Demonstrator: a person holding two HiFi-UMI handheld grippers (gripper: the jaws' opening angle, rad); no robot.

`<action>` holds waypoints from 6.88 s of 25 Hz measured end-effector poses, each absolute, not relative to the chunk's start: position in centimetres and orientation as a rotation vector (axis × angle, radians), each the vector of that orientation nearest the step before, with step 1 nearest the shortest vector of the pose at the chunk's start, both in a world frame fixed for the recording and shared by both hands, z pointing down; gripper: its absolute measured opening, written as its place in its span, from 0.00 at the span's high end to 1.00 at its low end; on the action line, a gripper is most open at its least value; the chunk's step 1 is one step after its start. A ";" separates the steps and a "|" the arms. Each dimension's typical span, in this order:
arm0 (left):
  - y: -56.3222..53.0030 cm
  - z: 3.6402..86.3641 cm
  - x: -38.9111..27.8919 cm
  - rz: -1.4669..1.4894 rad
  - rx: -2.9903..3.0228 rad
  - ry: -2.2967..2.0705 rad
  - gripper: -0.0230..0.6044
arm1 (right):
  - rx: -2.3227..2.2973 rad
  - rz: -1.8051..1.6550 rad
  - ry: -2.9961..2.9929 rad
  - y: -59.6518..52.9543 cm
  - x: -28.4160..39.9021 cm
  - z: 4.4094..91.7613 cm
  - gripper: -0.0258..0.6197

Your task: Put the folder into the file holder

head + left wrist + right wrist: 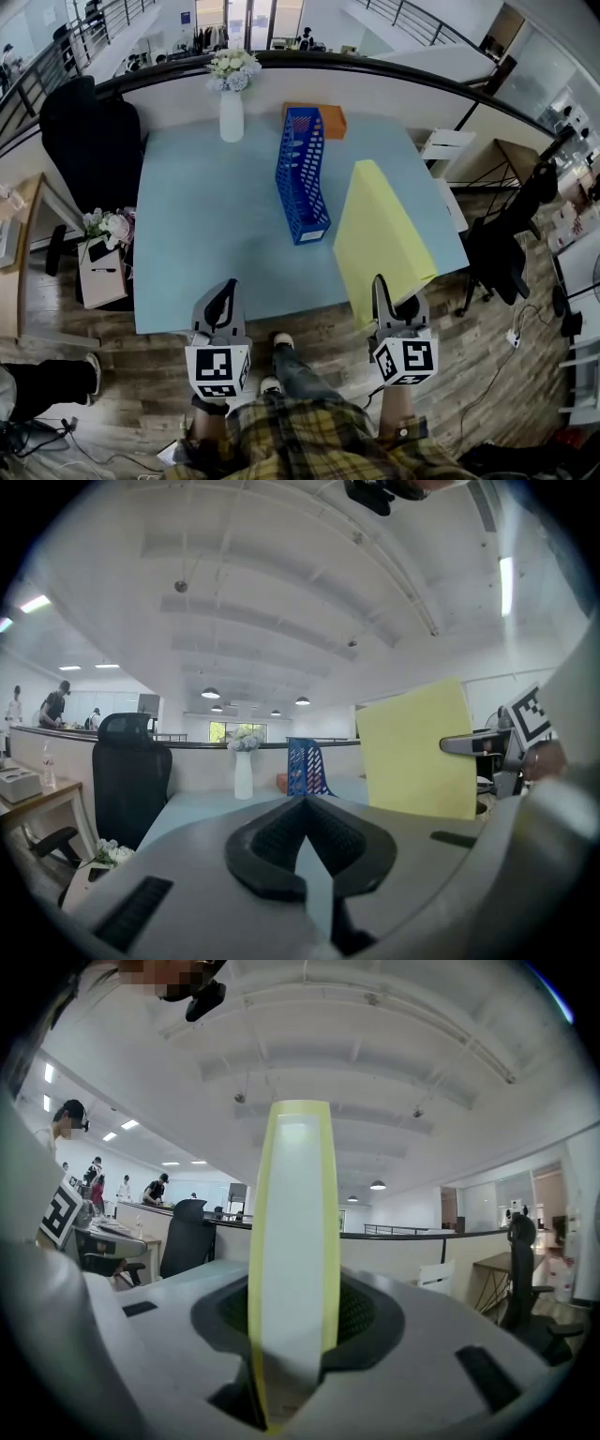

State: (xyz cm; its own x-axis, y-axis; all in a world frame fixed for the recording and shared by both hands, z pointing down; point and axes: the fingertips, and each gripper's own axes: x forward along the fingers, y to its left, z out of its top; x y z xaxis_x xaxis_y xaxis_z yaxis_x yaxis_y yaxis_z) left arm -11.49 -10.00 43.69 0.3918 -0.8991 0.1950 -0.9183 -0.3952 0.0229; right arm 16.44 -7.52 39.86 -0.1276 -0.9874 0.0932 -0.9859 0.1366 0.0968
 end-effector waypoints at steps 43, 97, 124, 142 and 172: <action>-23.3 42.0 -6.5 0.243 2.554 -1.665 0.97 | 1.977 -0.087 -2.393 -20.9 18.1 36.4 0.72; -25.0 43.5 -10.0 0.278 2.453 -1.758 0.97 | 1.912 -0.033 -2.628 -29.4 11.4 33.7 0.72; -26.6 45.6 -8.9 0.325 2.459 -1.660 0.97 | 2.042 -0.055 -2.625 -32.3 10.8 37.1 0.72; -26.0 45.8 -9.9 0.326 2.426 -1.693 0.97 | 1.951 0.016 -2.569 -33.0 9.8 40.8 0.71; -25.3 46.3 -10.3 0.322 2.396 -1.706 0.97 | 1.788 0.131 -2.423 -33.1 8.9 48.3 0.70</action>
